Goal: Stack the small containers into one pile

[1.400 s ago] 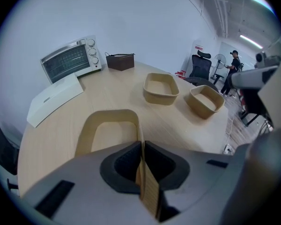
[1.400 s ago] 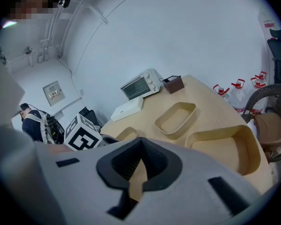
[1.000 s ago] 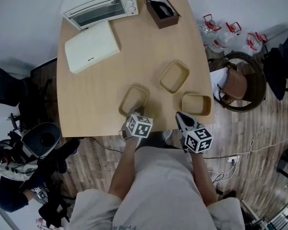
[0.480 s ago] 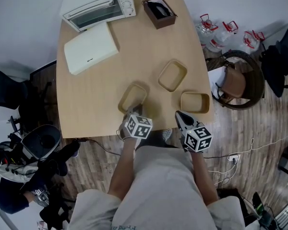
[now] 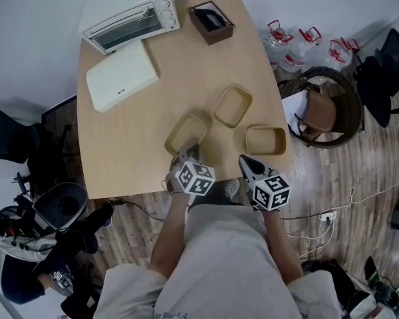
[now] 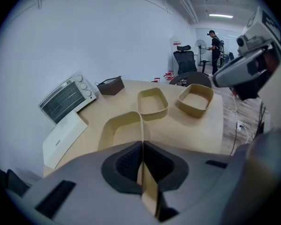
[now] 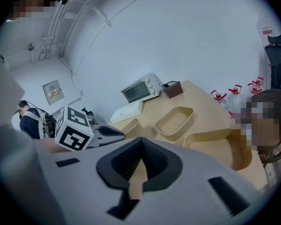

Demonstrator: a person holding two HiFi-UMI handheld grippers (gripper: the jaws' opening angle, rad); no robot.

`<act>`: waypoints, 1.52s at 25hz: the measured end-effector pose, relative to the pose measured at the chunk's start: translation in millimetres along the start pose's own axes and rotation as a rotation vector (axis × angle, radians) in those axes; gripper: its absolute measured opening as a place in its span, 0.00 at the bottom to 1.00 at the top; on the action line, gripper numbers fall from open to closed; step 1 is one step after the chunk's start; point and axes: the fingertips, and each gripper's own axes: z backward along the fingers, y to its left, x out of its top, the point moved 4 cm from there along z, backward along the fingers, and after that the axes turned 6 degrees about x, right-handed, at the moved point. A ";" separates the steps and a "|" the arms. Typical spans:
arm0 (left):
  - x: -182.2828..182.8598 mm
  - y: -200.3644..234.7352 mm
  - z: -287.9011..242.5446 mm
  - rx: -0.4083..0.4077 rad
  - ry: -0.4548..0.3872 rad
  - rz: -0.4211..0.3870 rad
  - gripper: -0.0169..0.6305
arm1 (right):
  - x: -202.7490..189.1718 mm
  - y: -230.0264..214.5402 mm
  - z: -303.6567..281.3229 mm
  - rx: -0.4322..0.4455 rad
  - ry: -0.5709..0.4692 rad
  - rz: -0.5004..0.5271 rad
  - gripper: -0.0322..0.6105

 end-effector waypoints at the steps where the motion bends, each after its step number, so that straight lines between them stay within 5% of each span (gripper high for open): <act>1: 3.5 -1.1 0.5 0.001 -0.008 -0.015 0.05 | 0.0 -0.4 1.5 -0.003 -0.004 -0.001 0.06; 38: 117.0 -157.4 5.9 -0.123 -0.203 -0.542 0.05 | -27.4 -54.8 146.7 -0.264 -0.202 -0.116 0.06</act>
